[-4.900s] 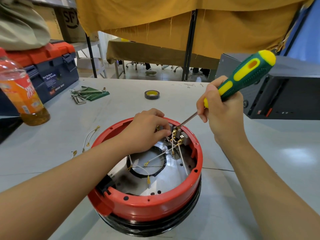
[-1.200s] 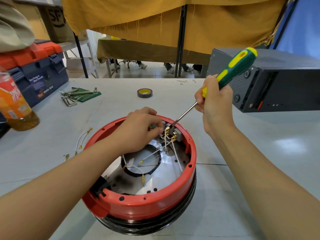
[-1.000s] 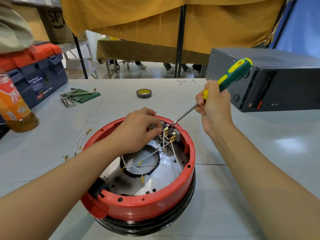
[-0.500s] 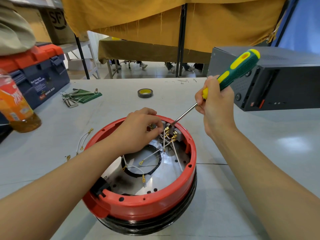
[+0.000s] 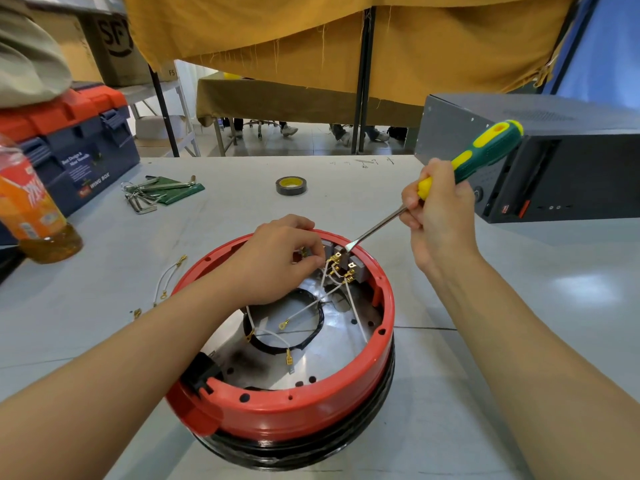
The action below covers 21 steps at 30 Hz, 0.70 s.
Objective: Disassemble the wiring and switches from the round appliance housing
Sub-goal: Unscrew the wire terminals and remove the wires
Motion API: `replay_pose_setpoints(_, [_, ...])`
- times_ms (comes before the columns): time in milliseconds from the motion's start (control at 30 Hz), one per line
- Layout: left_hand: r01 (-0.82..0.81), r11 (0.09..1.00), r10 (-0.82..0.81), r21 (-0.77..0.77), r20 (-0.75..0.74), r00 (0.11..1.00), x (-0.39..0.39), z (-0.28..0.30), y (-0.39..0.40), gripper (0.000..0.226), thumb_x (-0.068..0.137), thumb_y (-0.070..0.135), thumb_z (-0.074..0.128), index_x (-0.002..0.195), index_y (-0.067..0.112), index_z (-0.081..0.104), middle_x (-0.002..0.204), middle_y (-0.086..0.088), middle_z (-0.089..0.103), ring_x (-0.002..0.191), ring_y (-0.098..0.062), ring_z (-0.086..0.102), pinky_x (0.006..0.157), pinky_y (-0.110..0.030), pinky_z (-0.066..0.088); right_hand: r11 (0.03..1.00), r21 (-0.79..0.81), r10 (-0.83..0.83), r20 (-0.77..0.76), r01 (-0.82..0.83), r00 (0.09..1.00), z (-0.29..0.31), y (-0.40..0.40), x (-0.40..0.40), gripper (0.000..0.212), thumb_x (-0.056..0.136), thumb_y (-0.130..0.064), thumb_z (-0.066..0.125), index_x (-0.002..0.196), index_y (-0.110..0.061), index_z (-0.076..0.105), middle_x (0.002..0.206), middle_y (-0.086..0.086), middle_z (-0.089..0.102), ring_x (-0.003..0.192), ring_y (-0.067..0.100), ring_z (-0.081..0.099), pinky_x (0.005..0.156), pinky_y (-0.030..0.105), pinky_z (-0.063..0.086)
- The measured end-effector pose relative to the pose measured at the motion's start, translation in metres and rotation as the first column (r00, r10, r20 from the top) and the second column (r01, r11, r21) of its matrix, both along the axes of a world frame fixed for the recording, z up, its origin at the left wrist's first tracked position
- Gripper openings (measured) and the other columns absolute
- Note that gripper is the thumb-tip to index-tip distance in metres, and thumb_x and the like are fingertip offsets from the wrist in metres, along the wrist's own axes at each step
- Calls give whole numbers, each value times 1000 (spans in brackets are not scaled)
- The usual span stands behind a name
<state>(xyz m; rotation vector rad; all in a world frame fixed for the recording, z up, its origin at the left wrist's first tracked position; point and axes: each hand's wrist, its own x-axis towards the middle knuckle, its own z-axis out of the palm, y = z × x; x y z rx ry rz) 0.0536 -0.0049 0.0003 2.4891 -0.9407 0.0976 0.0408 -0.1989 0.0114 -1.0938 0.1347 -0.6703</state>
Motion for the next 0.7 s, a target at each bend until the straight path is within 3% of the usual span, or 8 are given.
replay_pose_setpoints(233, [-10,999,9,-50,-23,1000,2,-2,0,10,90,26,59,83,30,65,131,-1,53,123,-15,47,100,-31,38,1000,5,-6,58,6,998,1,-2,-5,27,91,-10,41,64,-16,39,42,-4,40,39,6,36,36,18,25])
replay_pose_setpoints(333, [-27,996,27,-86,-8,1000,4,-2,1,3,88,24,60,90,26,61,110,1,61,104,-16,54,76,-18,39,999,-37,-6,82,9,997,1,0,-7,29,94,-11,42,65,-14,40,43,-2,43,39,7,39,37,18,28])
replay_pose_setpoints(400, [-87,990,88,-113,4,996,6,-4,0,8,89,24,58,97,22,58,111,0,60,93,-14,53,68,-19,35,997,-76,-10,95,17,995,1,3,-8,29,96,-12,43,67,-14,41,44,0,44,39,8,40,37,18,30])
replay_pose_setpoints(500, [-155,981,162,-116,58,985,10,-7,0,20,91,23,56,110,17,59,112,-2,60,91,-12,49,72,-17,30,984,-173,-9,114,28,993,3,7,-10,26,97,-12,43,71,-13,43,44,0,48,38,9,41,38,21,36])
replay_pose_setpoints(600, [-127,991,129,-30,61,990,13,-8,1,30,90,21,57,120,16,56,115,-2,59,96,-13,50,77,-16,30,963,-268,32,151,9,988,4,10,-14,23,98,-9,43,75,-14,43,45,0,51,37,9,42,39,22,40])
replay_pose_setpoints(700, [-78,997,78,-24,12,997,14,-5,0,31,88,19,59,118,18,54,111,2,56,97,-12,50,79,-19,33,941,-338,71,175,-8,982,6,13,-18,23,97,-6,44,75,-14,43,45,-3,51,36,8,43,39,21,43])
